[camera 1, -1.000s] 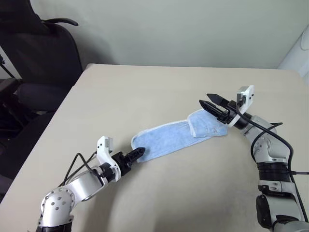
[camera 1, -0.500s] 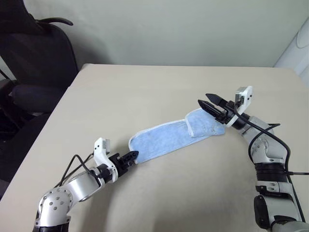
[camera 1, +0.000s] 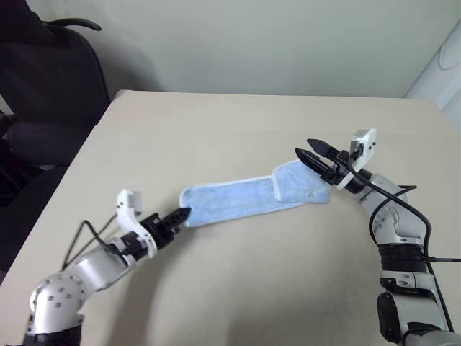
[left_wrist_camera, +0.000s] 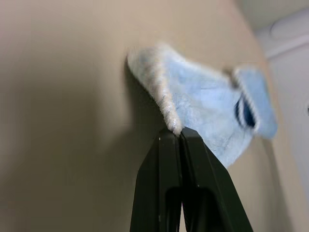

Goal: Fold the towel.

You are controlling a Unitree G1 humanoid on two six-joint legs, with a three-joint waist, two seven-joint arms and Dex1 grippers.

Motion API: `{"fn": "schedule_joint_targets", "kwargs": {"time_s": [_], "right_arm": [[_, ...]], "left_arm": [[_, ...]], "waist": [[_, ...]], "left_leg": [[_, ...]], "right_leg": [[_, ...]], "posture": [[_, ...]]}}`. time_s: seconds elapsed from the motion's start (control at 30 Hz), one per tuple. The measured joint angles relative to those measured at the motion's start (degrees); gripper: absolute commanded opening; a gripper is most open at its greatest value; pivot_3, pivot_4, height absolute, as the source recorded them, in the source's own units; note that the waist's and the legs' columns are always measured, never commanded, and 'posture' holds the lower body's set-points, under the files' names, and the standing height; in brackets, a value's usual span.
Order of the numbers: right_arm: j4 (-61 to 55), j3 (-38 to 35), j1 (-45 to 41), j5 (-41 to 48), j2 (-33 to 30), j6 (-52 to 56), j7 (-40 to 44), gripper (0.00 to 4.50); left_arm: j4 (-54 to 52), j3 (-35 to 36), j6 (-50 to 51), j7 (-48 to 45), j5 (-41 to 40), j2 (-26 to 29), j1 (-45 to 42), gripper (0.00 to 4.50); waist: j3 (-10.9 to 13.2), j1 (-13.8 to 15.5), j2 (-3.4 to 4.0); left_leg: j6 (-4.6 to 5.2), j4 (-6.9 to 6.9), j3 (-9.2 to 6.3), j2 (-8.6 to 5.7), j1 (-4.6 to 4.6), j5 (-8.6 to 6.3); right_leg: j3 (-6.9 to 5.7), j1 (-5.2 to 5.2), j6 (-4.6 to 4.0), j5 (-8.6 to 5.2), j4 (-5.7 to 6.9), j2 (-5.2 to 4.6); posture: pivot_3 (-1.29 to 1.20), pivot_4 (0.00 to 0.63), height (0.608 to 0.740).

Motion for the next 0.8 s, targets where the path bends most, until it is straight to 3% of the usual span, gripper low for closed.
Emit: {"fn": "schedule_joint_targets", "kwargs": {"time_s": [0.3, 0.4, 0.5, 0.63, 0.8], "right_arm": [[0.83, 0.0, -0.02, -0.61, -0.09, -0.75, 0.0, 2.95], [2.24, -0.01, -0.16, -1.1, -0.1, -0.96, -0.01, 2.95], [5.19, -0.16, -1.07, -1.75, -0.13, -1.94, -0.1, 2.95], [9.19, -0.78, -3.32, -2.3, 0.18, -4.45, -1.92, 2.95], [13.09, -5.15, -5.19, -2.36, 0.62, -7.54, -8.03, 2.95]], "left_arm": [[3.84, 4.2, 0.16, -5.74, 1.8, 6.84, -1.95, 0.03], [3.69, 3.5, 0.43, -5.84, 1.61, 8.15, -7.95, 0.03], [3.82, -2.54, 1.86, -5.57, 1.57, 8.22, -20.51, 0.03], [7.59, -13.7, 5.05, -6.28, 5.0, 1.93, -38.57, 0.03], [17.98, -26.91, 7.4, -12.35, 15.49, -10.4, -52.49, 0.03]], "waist": [[0.08, -0.22, -0.12], [0.14, -0.17, -0.21], [0.18, 0.21, -0.27], [0.2, 0.22, -0.26], [0.24, 0.11, -0.31]], "left_leg": [[-0.01, -0.02, -0.12, 0.02, -0.05, 0.0], [-0.04, -0.01, -0.18, 0.02, -0.09, 0.02], [-0.06, 0.04, -0.33, 0.01, -0.2, 0.09], [-0.06, 0.14, -0.36, 0.0, -0.35, 0.09], [0.01, 0.31, -0.36, 0.01, -0.91, 0.13]], "right_leg": [[-0.06, -0.02, -0.02, 0.01, -0.01, -0.01], [-0.09, -0.04, -0.07, 0.04, -0.02, -0.01], [-0.2, -0.06, -0.09, 0.09, -0.03, -0.01], [-0.24, -0.15, -0.04, 0.19, -0.06, -0.05], [-0.29, -0.61, 0.14, 0.3, -0.08, -0.09]], "posture": [[0.0, 0.15, 0.74], [0.0, 0.15, 0.74], [0.0, 0.15, 0.74], [0.0, 0.15, 0.74], [0.0, 0.15, 0.74]]}}
